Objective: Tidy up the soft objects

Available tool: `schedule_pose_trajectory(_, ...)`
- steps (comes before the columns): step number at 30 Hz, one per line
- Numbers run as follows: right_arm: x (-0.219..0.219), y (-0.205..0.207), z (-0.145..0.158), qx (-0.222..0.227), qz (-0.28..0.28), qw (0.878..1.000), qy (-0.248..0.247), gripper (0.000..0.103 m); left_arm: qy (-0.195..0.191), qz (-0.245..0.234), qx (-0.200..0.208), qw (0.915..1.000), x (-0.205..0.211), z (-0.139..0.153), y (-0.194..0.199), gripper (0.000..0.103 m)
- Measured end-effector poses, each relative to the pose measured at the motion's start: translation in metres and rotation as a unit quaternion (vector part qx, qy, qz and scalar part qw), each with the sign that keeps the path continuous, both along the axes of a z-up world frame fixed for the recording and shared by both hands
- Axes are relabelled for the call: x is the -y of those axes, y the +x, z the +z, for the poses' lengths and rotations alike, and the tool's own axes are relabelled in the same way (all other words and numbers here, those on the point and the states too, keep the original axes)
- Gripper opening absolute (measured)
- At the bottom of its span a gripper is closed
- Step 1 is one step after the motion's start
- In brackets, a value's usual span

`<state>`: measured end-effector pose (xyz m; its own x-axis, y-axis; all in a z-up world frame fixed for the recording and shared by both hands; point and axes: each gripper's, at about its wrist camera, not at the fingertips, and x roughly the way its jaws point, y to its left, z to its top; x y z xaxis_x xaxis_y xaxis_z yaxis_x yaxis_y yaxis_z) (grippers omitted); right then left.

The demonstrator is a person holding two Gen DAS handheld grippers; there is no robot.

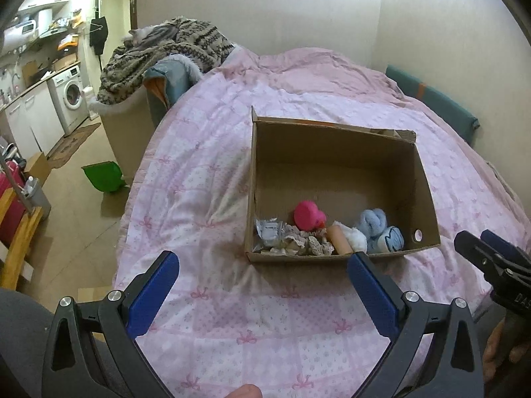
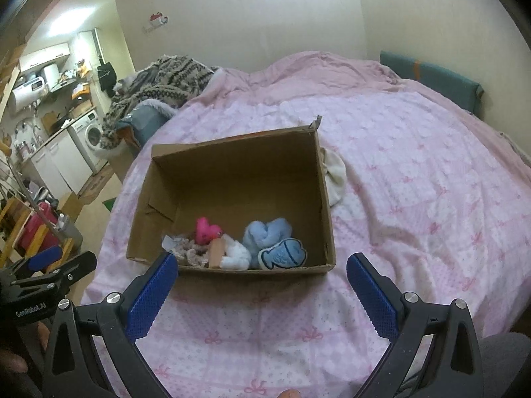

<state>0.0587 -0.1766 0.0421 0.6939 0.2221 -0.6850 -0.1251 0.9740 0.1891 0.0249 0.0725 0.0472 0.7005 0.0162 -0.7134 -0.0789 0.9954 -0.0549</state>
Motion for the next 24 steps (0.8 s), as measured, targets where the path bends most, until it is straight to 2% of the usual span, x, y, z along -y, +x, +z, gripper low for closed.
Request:
schedule_pose_trajectory(3,0.001,0.004,-0.004,-0.005,-0.004,1.000,0.001,0.103,-0.011,0.007,0.004,0.9999,-0.004,0.000,0.002,0.102)
schedule_pose_trajectory(11,-0.003,0.004,-0.007,-0.001,-0.006,1.000,-0.020,0.103,-0.003,-0.004,-0.006,1.0000,0.000,-0.002,0.004,0.102)
schedule_pose_trajectory(24,-0.004,0.004,-0.008,-0.001,-0.004,1.000,-0.022,0.103,0.003,-0.022,0.000,0.9997,0.009,-0.001,0.000,0.102)
